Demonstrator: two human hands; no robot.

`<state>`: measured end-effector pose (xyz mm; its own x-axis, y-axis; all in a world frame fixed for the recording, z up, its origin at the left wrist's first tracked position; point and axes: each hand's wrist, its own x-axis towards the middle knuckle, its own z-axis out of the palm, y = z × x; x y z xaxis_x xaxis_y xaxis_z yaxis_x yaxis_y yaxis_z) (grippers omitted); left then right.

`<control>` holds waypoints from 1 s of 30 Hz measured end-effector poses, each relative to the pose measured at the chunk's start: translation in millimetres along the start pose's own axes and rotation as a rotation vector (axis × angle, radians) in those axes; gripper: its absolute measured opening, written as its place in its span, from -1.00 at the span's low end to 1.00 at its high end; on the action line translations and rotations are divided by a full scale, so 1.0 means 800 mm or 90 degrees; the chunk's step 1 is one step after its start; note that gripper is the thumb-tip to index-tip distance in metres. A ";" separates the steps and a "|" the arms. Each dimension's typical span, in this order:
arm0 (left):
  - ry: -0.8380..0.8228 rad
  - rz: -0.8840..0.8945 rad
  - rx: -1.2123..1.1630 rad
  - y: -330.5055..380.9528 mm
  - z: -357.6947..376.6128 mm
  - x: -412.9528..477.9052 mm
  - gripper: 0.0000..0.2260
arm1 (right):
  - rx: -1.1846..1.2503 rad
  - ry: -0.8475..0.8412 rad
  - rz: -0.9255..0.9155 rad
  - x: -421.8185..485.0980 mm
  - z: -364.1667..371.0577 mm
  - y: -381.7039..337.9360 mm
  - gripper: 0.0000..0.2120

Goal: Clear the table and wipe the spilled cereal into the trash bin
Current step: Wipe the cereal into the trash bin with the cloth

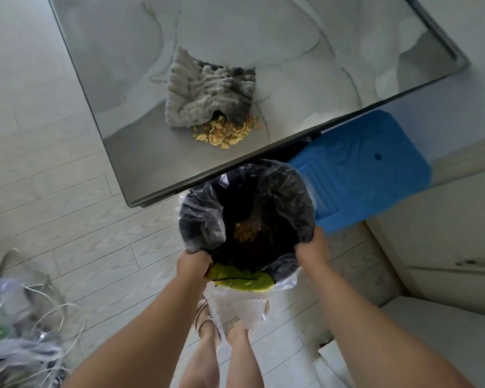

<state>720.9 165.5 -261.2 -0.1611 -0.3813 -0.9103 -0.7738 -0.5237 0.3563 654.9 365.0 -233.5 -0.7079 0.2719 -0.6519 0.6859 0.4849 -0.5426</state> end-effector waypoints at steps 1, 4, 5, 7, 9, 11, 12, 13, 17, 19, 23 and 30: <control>-0.005 0.000 -0.010 0.002 -0.003 -0.002 -0.75 | 0.002 -0.003 -0.009 0.000 0.001 -0.001 -0.55; -0.022 0.002 -0.045 0.008 -0.009 -0.007 -0.72 | -0.001 -0.027 -0.009 0.002 0.001 -0.010 -0.50; -0.025 0.004 -0.056 0.011 -0.010 -0.010 -0.71 | -0.008 -0.037 -0.008 0.003 0.000 -0.017 -0.48; -0.027 0.007 -0.070 0.013 -0.011 -0.014 -0.72 | -0.006 -0.032 -0.006 0.004 -0.004 -0.034 -0.38; -0.031 0.007 -0.087 0.016 -0.010 -0.017 -0.72 | -0.064 0.041 -0.046 0.005 -0.011 -0.067 -0.30; -0.028 0.006 -0.090 0.018 -0.006 -0.017 -0.71 | -0.162 0.129 -0.194 0.003 -0.019 -0.116 -0.31; -0.023 0.006 -0.080 0.018 -0.006 -0.015 -0.71 | -0.197 0.149 -0.294 0.002 -0.020 -0.143 -0.33; -0.019 0.003 -0.074 0.019 -0.005 -0.014 -0.71 | -0.228 0.150 -0.395 0.000 -0.020 -0.173 -0.35; 0.008 0.009 -0.051 0.022 -0.001 -0.007 -0.75 | -0.389 0.018 -0.708 -0.001 0.000 -0.294 -0.38; 0.023 0.020 -0.051 0.020 0.003 -0.004 -0.78 | -0.525 -0.082 -0.780 0.001 0.019 -0.335 -0.38; 0.046 0.022 -0.065 0.017 0.014 -0.004 -0.82 | -0.761 -0.228 -0.745 0.014 0.052 -0.371 -0.36; 0.062 0.048 -0.097 0.020 0.028 -0.005 -0.81 | -0.784 -0.327 -0.670 0.058 0.070 -0.384 -0.44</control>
<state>695.5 175.4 -256.6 -0.1492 -0.4910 -0.8583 -0.6592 -0.5975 0.4565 420.6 182.0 -126.5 -0.4440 -0.7222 -0.5304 -0.7132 0.6432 -0.2787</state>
